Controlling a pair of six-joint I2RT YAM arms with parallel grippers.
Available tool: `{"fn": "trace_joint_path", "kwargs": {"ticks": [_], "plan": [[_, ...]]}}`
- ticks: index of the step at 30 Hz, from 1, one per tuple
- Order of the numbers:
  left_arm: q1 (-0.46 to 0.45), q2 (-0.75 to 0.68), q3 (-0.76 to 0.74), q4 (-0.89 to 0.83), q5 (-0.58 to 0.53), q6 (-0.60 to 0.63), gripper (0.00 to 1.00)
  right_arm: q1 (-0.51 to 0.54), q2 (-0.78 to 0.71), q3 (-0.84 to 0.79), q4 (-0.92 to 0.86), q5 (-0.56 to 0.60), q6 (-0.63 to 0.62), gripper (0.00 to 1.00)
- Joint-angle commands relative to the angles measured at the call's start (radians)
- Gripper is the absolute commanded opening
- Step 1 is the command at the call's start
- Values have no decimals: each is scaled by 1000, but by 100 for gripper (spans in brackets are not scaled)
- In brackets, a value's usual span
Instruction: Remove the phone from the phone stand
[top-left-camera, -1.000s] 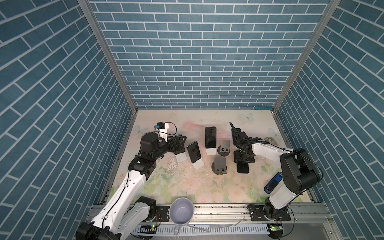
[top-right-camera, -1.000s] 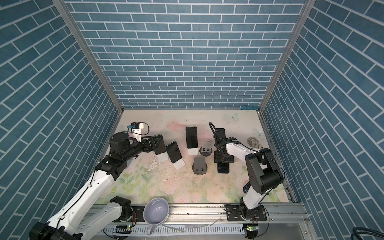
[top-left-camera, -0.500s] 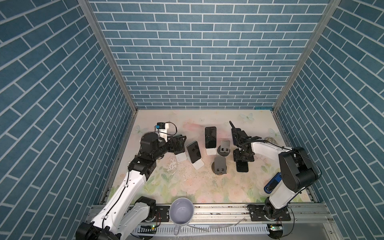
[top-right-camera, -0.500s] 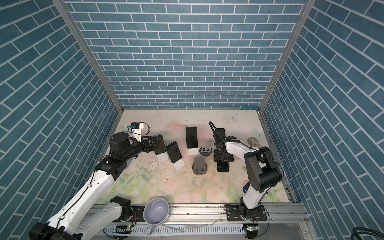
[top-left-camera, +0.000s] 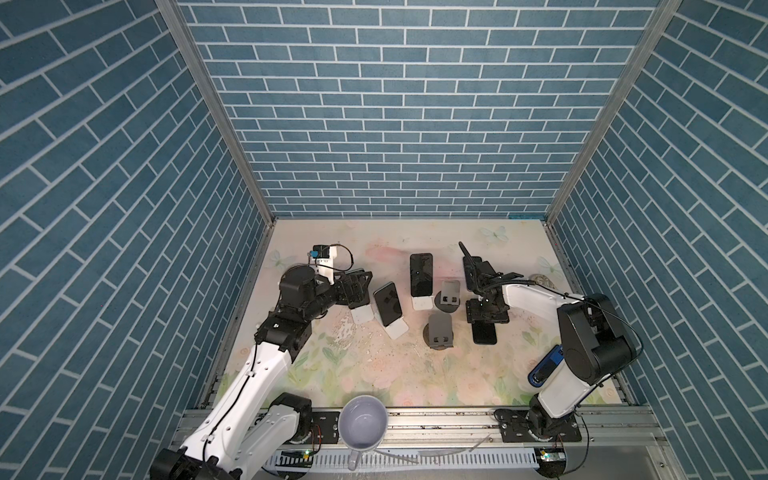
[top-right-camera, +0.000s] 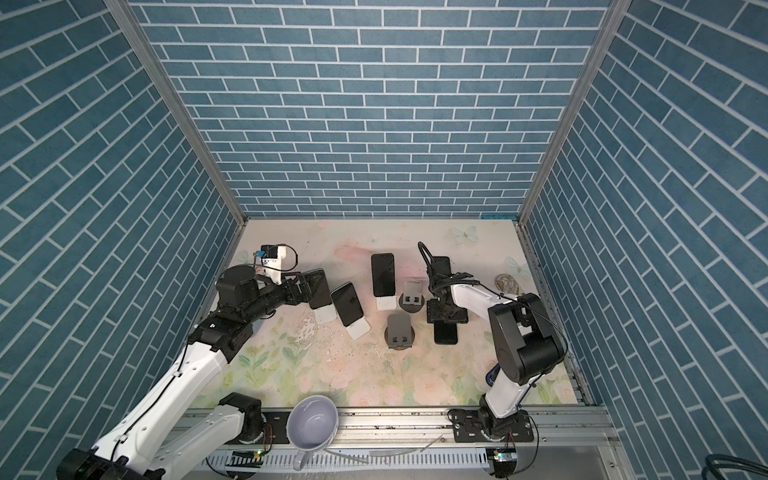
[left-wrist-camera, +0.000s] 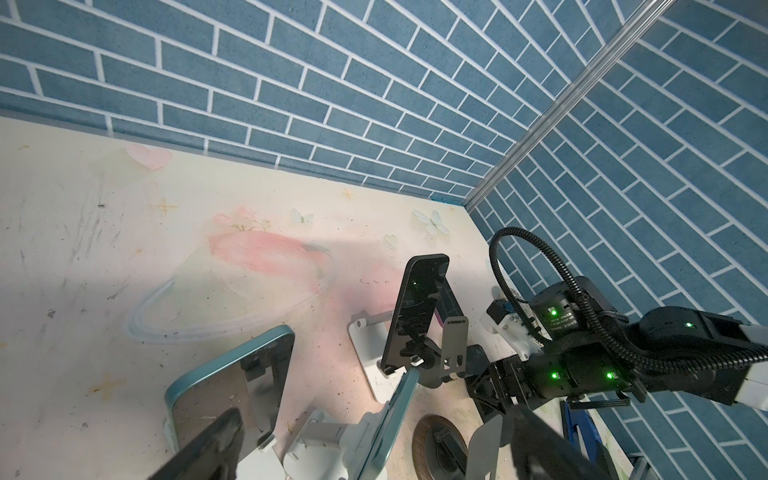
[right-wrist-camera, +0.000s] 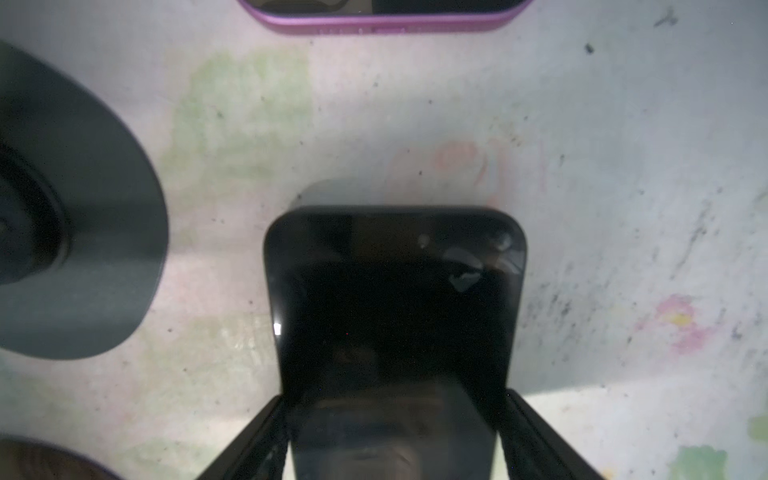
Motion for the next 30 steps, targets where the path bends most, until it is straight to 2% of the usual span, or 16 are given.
{"fn": "trace_joint_path", "kwargs": {"ticks": [1,16,24,27,28,30], "plan": [[-3,-21,-3,-22,-12,21,100,-6,14,14,-26,20,-36,80],[-3,-34,-5,-41,-17,28,100,-6,-21,59,-34,29,-37,83],[-3,-30,-3,-40,-22,29,100,11,-174,118,-39,75,6,87],[-3,-23,0,-37,-19,30,100,36,-244,116,-29,71,19,92],[-3,-21,1,-38,-18,29,100,47,-266,115,-27,69,24,99],[-3,-16,1,-31,-17,28,100,75,-300,112,-27,63,38,99]]}}
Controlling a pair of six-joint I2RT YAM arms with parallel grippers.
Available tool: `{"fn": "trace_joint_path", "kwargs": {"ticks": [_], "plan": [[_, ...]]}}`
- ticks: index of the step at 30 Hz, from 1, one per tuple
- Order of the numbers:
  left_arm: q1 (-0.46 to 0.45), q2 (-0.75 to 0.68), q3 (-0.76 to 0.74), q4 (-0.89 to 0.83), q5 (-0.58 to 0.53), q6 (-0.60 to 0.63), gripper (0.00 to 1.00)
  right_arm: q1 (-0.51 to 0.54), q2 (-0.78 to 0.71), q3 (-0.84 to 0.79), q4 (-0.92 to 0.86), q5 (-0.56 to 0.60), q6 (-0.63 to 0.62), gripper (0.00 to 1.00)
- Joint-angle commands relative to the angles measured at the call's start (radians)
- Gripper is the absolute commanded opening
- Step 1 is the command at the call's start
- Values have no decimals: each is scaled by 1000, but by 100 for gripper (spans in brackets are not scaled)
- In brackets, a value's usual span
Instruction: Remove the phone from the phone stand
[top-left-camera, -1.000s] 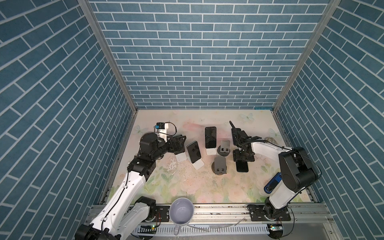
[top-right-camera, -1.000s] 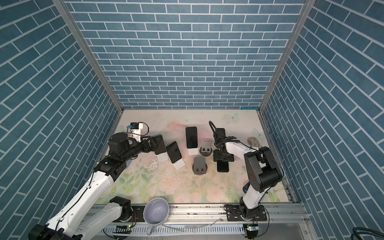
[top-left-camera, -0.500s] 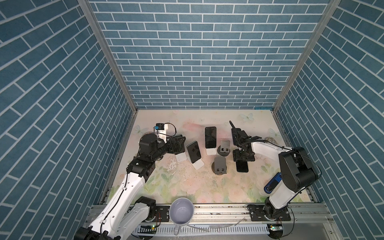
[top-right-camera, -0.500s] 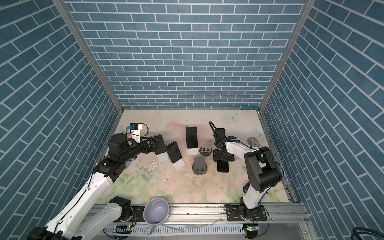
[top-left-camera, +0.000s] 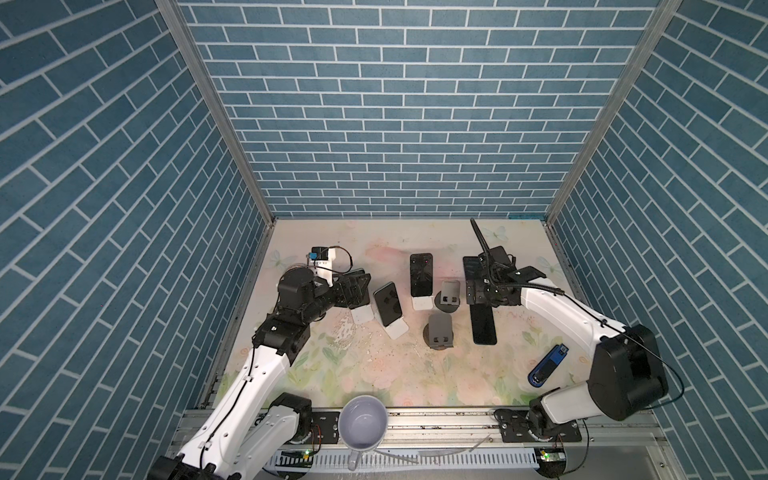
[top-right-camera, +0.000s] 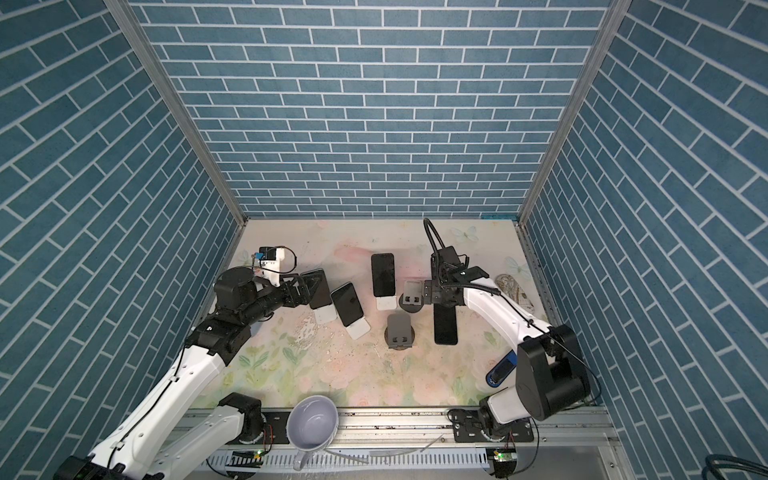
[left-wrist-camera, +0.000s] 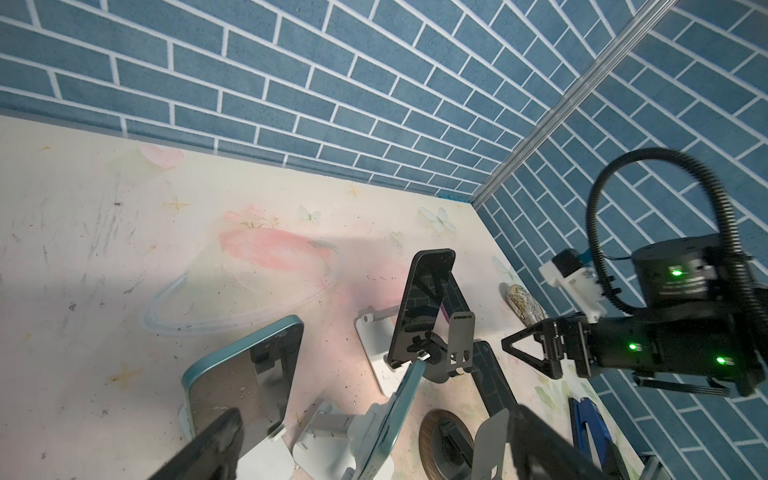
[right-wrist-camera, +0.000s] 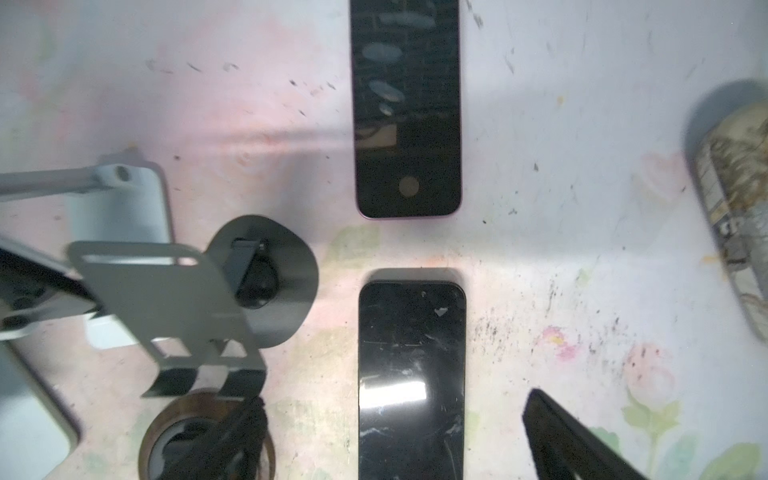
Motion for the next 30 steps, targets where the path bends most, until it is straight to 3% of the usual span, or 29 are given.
{"fn": "trace_joint_path", "kwargs": {"ticks": [1,15,30], "plan": [[-3,8,1,7,1,11,100,49,-55,35,-14,9,40,99],[-3,15,-6,25,23,-7,100,337,-32,52,17,112,221,97],[-3,-5,-33,26,19,-1,100,477,118,120,0,176,309,99]]}}
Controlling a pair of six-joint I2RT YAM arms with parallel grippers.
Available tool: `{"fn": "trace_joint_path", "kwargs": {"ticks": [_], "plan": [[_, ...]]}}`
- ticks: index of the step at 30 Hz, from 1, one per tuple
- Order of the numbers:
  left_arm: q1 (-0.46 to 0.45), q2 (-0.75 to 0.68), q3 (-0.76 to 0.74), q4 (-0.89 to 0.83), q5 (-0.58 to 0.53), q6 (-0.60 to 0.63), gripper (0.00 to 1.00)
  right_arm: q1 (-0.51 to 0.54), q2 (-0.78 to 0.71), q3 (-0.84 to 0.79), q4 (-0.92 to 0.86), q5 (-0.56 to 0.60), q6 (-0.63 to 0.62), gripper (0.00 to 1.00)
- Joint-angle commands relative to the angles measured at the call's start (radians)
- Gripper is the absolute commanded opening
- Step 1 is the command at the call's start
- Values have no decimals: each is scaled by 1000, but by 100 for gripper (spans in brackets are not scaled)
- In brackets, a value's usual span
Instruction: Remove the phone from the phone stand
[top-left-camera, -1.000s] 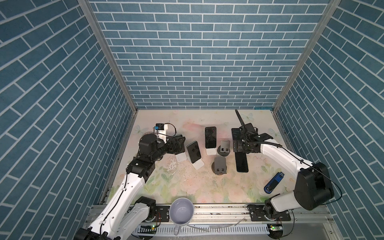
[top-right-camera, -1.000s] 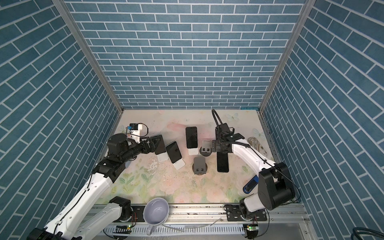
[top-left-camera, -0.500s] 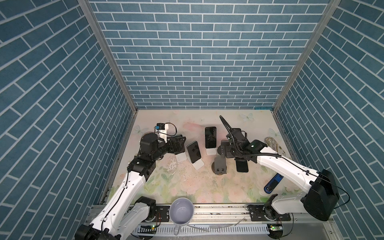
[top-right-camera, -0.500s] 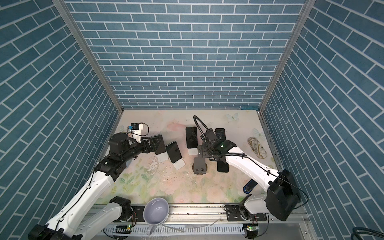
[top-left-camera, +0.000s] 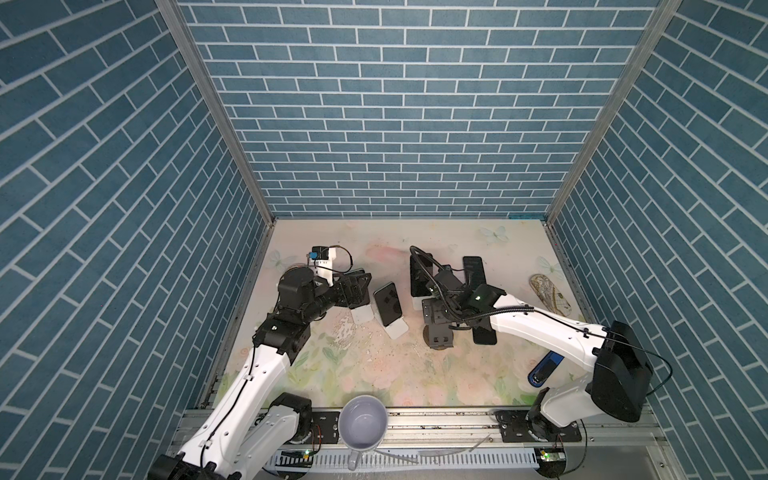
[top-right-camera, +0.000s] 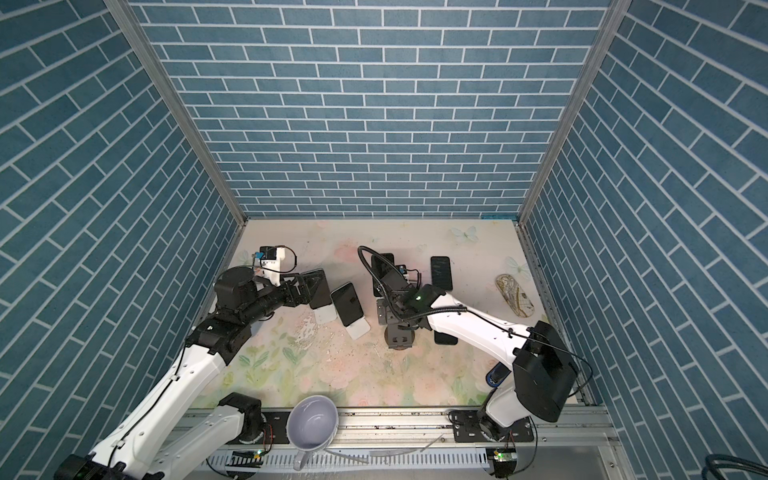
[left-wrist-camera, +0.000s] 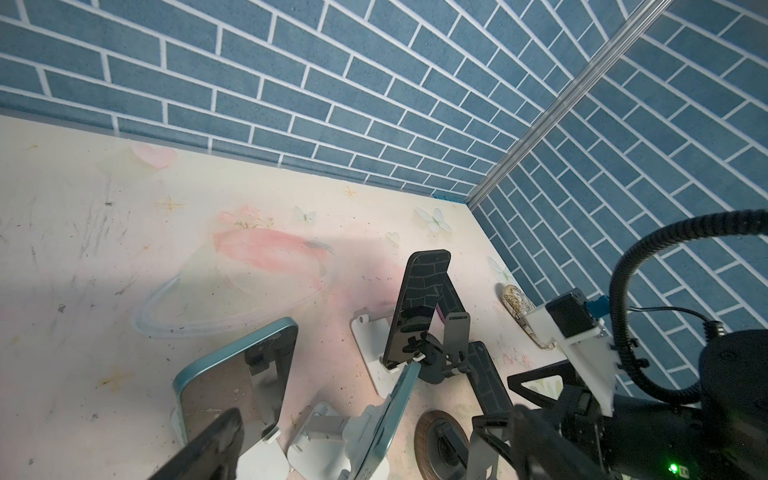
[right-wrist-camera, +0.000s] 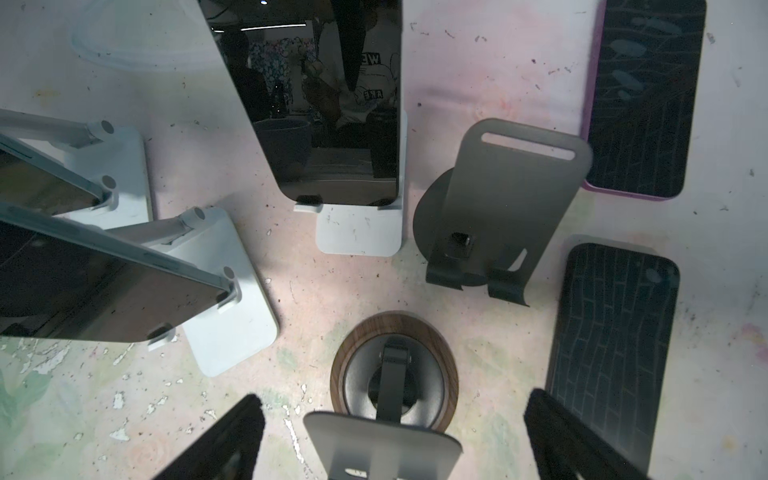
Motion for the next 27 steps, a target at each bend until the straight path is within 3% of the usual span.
{"fn": "trace_joint_path", "kwargs": {"ticks": [1,8,17,27], "plan": [[-3,-7,-28,10,7,7,100,24,40,64,-35,57,69,99],[-3,-7,-33,6,5,16,100,55,126,103,-104,117,133,99],[-3,-9,-36,1,3,20,100,71,176,91,-112,108,182,95],[-3,-10,-41,1,-2,19,100,71,191,55,-77,98,184,74]]}}
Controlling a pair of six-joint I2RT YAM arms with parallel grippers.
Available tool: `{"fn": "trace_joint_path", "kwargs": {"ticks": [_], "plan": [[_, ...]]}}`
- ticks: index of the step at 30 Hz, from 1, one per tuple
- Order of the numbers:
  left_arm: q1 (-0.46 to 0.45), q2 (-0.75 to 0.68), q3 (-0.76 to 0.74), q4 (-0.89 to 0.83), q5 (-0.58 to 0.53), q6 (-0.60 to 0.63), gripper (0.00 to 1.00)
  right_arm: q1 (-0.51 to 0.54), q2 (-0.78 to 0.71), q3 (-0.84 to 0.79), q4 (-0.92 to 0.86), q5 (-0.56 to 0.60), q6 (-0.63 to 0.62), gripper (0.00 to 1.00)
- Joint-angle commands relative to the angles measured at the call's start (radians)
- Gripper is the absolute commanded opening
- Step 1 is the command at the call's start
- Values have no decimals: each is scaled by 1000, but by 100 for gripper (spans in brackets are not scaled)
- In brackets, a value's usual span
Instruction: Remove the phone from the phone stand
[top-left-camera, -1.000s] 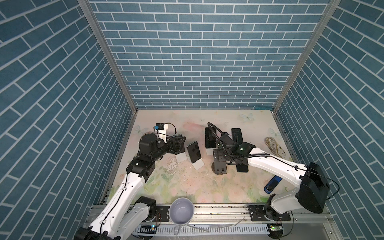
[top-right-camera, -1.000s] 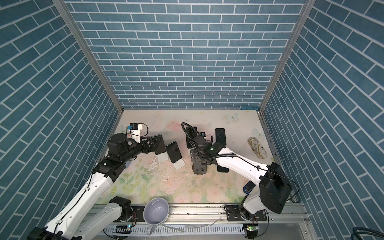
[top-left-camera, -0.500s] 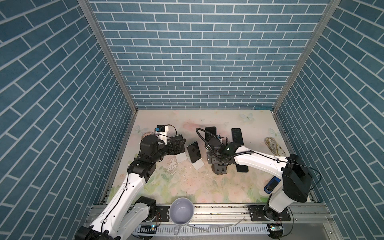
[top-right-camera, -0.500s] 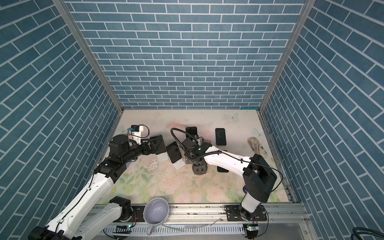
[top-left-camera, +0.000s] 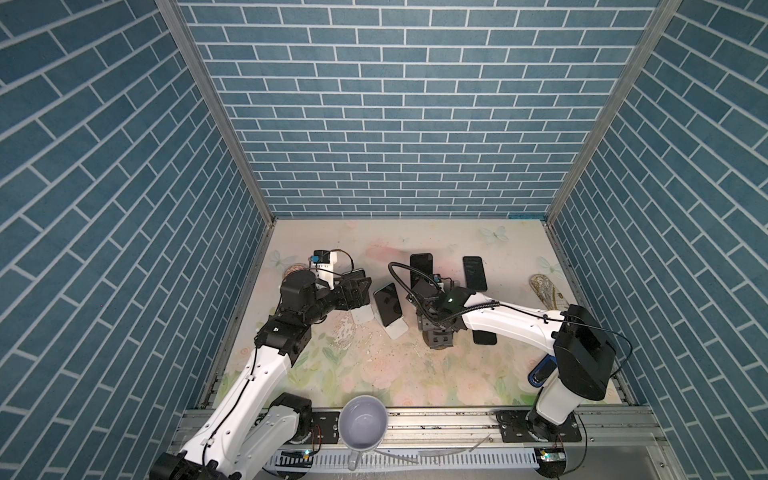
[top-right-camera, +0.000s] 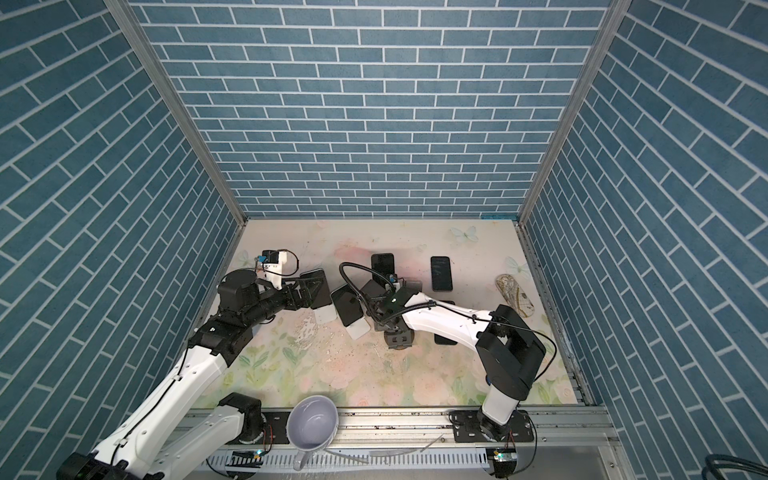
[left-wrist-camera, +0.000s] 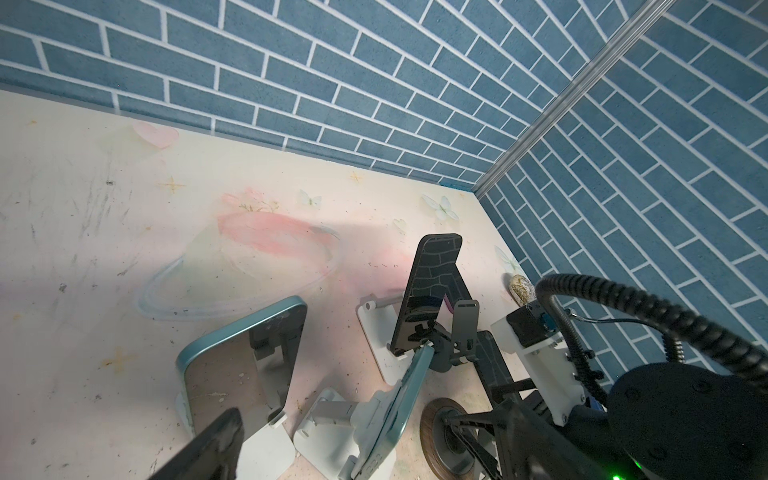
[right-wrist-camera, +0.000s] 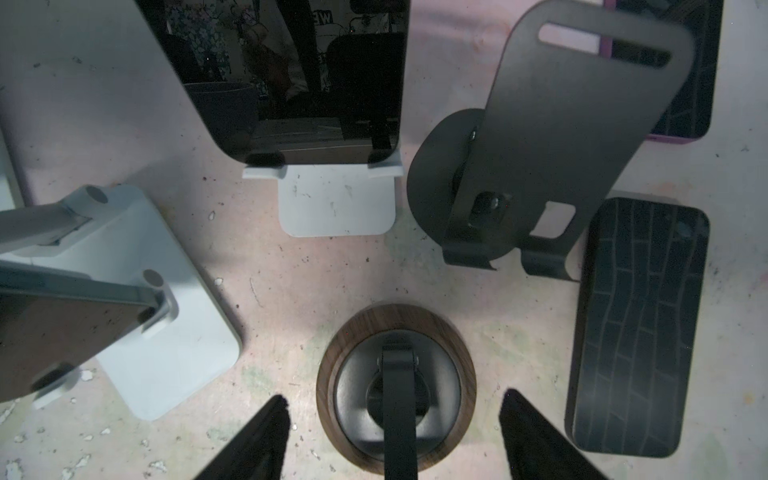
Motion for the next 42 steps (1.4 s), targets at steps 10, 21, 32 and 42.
{"fn": "trace_joint_path", "kwargs": {"ticks": [10,21,32,42], "plan": [[-3,-4,-10,7,-3,11,100,1,-10,31,-24,40,-43,53],[-3,-7,2,-12,-8,17,100,-137,-171,49,-72,16,-173,50],[-3,-4,9,-10,-25,10,100,-401,-349,-41,-75,60,-292,50],[-3,6,16,-11,-33,6,100,-612,-273,-69,25,27,-386,50]]}}
